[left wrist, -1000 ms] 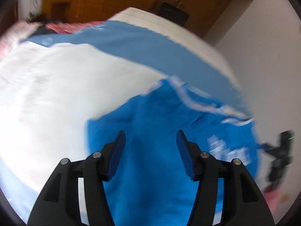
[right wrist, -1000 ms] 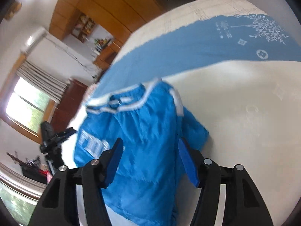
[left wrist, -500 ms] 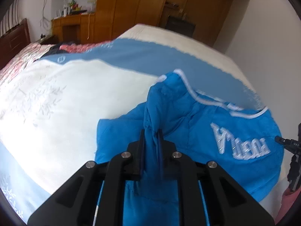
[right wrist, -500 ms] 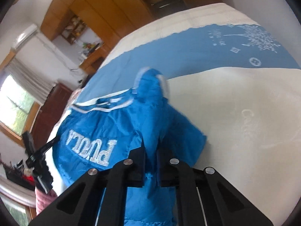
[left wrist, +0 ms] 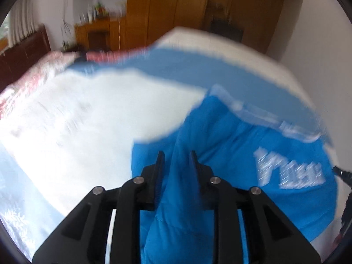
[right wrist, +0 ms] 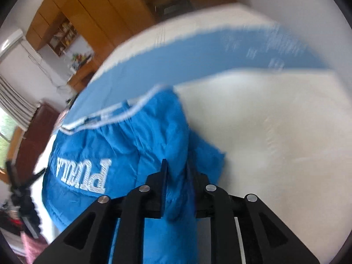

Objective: Fold large clothes

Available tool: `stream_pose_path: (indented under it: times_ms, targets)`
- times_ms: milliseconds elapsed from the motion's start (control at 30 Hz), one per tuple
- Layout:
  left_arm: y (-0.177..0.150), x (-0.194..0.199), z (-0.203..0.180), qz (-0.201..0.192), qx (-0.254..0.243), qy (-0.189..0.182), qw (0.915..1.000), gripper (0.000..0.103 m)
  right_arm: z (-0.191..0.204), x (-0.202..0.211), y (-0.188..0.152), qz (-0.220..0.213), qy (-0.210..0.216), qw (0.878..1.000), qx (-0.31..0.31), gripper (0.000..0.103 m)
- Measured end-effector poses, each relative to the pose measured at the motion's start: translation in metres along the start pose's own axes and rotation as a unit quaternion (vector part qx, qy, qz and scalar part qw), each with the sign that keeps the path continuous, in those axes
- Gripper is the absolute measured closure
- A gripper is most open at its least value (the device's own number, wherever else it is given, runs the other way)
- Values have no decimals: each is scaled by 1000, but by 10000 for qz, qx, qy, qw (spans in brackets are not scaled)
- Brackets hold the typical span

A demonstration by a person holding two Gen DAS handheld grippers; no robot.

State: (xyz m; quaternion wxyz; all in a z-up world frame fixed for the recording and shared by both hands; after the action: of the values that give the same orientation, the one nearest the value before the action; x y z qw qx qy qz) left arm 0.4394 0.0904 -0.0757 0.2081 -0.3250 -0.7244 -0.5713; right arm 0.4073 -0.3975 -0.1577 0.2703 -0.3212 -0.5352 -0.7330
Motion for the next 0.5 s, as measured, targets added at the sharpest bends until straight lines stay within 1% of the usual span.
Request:
stream_pose_path:
  times_ms: [33,67,133,167,233,267,333,367,400,500]
  targets:
    - [3,8,-11,-92,-57,-100,9999,78,10,11,1,-173,41,9998,78,86]
    - [4,11,-21,-114,-77,-222,9997,80,28,22,-2,-276,249,9992,151,86]
    - [-6,6,-55,22,-172,-557,9983,80,60,25,-10,-314,433,9981,291,88]
    - [-15,1,-72,79,-302,-584,9978,80,74,24,-17,-375,441,9977,351,88]
    - [-32,-11,-95,103,-574,-450,9973,79,99,14,-33,-475,387,9971,446,89]
    - [-39,-18,-101,101,-645,-403,9971,80,106,8,-41,-433,397,9972,466,90]
    - [-58,-36,-112,276,-668,-558,9958,83,122,-10,-55,-242,486,9977,396,93]
    - [-65,-43,-114,372,-654,-630,9952,85,124,-20,-60,-222,393,9983,378,93]
    - [-71,-51,-114,411,-687,-610,9949,85,125,-23,-63,-268,307,9983,412,94]
    - [-80,-61,-112,386,-967,-561,9930,85,129,-29,-67,-416,51,9973,597,98]
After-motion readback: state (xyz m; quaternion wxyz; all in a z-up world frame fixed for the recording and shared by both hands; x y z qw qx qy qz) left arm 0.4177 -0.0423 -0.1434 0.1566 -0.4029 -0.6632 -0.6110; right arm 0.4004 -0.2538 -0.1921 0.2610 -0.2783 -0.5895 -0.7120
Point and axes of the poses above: each gripper's, at about its wrist camera, not at the fingertips, and x roughly against the way its jaws point, z to its left, y to its top, the point moved 9 cm from there along -x, roughly the way its jaws point, and after that the axes turned 9 degrees about -y, right-handed, at the moved point
